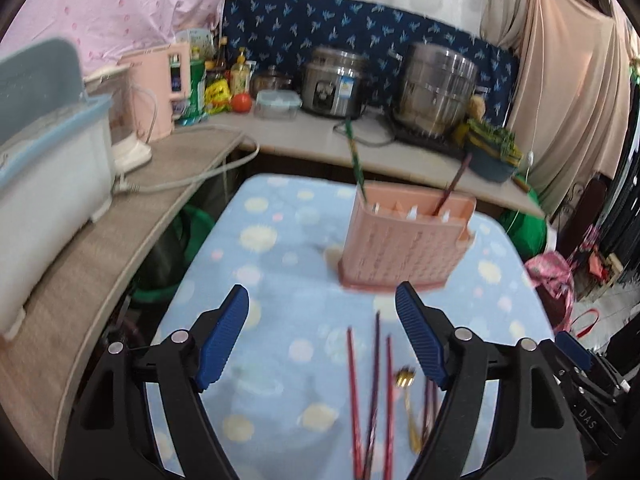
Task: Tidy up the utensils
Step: 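Move both open tools back down over the remaining chopsticks, then grasp a red chopstick with the left tool while the right tool grasps a dark-brown chopstick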
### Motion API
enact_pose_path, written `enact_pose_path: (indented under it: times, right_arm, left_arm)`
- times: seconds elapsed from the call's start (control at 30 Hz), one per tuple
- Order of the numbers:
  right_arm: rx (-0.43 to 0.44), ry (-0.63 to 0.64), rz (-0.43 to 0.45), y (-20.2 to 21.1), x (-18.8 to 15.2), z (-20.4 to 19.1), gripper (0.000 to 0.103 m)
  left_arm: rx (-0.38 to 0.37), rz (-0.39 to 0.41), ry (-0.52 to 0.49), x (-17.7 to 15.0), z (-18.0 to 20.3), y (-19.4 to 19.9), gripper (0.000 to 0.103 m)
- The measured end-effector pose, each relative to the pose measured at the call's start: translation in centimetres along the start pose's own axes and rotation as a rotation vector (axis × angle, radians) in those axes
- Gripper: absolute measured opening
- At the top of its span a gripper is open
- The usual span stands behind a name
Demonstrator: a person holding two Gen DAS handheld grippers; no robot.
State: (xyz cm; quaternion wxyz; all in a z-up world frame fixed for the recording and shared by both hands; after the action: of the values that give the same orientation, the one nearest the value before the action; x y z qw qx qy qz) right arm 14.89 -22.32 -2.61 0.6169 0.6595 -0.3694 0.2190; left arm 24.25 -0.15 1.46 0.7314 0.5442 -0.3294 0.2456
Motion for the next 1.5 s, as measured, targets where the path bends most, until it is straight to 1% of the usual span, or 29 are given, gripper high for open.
enact_pose_path:
  times: [0.13, 0.27, 0.4, 0.53, 0.73, 0.9, 1.07, 1.5]
  right_arm:
    - [-0.016, -0.001, -0.075, -0.3, -5.0, 0.2, 0.051]
    - [-0.031, -0.001, -0.131, -0.8, -8.9, 0.1, 0.051]
    - [-0.038, 0.003, -0.164, -1.4, -11.5, -0.3, 0.051]
    - [-0.038, 0.003, -0.183, -2.0, -13.1, -0.9, 0.050]
    - [-0.042, 0.016, -0.192, -2.6, -13.9, -1.6, 0.046]
    - [-0.034, 0.034, -0.215, -3.2, -14.7, -2.2, 0.034]
    - [-0.039, 0.052, -0.207, -3.2, -15.0, -2.5, 0.033]
    - [-0.088, 0.108, -0.183, -2.8, -15.4, -2.3, 0.020]
  left_arm:
    - [0.014, -0.079, -0.007, -5.1, -0.5, -0.5, 0.072]
    - [0.046, -0.141, -0.041, -9.4, -0.8, -0.9, 0.072]
    - [0.077, -0.195, -0.093, -13.1, -0.5, -1.4, 0.072]
    - [0.067, -0.246, -0.097, -15.8, 0.0, -1.8, 0.072]
    - [0.068, -0.279, -0.115, -17.9, 0.5, -1.8, 0.072]
    - [0.062, -0.298, -0.114, -19.0, 0.7, -1.8, 0.072]
    - [0.050, -0.315, -0.110, -20.1, 0.9, -1.8, 0.072]
    - [0.031, -0.338, -0.120, -21.4, 1.6, -2.2, 0.072]
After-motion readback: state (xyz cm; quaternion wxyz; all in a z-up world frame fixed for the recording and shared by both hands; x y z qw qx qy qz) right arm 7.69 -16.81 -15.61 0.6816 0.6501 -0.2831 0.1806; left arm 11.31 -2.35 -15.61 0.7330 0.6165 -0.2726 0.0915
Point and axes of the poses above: each gripper's, at about its wrist camera, not at the fingertips, and y roughly against the way its jaws point, z to its right, x to its top, the point moved 10 cm from there along -y, roughly the way its jaws point, and after that the axes turned 4 degrees about -x, right-handed, at the moved point
